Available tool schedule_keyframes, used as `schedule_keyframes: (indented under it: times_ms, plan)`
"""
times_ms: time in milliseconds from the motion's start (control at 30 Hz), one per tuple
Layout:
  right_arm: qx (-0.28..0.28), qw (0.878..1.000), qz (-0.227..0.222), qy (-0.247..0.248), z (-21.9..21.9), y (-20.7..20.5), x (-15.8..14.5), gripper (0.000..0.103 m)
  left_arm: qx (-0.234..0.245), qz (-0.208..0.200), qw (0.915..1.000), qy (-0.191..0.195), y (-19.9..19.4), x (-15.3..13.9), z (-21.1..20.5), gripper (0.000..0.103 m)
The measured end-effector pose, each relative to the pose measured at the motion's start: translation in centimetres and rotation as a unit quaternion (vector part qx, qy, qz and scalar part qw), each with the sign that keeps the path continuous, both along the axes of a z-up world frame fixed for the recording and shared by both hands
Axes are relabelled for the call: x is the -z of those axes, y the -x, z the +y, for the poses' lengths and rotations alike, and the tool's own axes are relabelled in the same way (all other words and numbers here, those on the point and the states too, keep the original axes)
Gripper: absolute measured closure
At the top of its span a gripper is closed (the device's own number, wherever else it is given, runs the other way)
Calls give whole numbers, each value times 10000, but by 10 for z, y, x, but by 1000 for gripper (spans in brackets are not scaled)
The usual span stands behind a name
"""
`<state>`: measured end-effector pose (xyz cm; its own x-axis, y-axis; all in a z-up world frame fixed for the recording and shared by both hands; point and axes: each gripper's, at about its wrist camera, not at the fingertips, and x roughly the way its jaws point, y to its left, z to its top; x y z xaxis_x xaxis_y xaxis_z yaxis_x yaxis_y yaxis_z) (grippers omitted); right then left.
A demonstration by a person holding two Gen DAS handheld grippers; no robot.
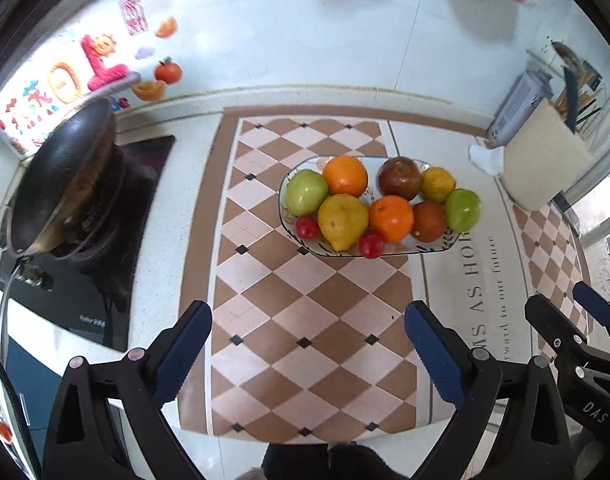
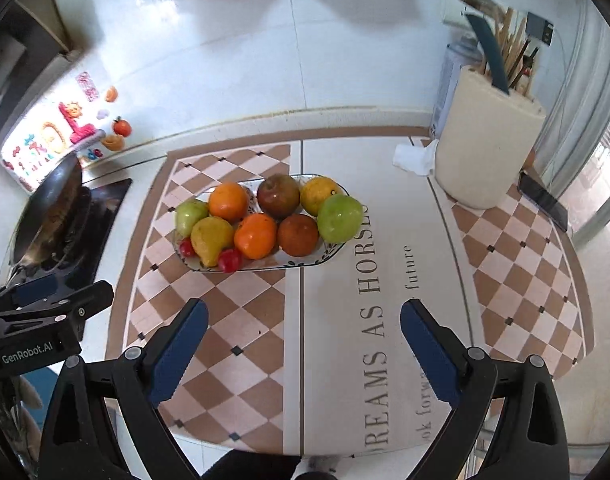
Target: Organize fruits
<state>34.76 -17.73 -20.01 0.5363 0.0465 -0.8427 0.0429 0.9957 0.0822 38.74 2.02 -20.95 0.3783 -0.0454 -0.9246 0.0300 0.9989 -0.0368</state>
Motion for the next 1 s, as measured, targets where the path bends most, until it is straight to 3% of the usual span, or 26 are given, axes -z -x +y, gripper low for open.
schedule_keyframes:
  times_ms: [467, 667, 1000]
  plan:
    - [-344, 9960, -826, -10, -12, 127, -88, 4, -414, -956, 9945, 65, 123, -86, -3, 4]
    - [-351, 9934, -1088, 59, -14, 181, -117, 4, -341, -1191, 9923, 72, 166, -111, -5, 4]
    - [-290, 9896, -1406, 108, 6, 237, -154, 4, -93, -1515, 9884, 87, 211, -143, 7, 4]
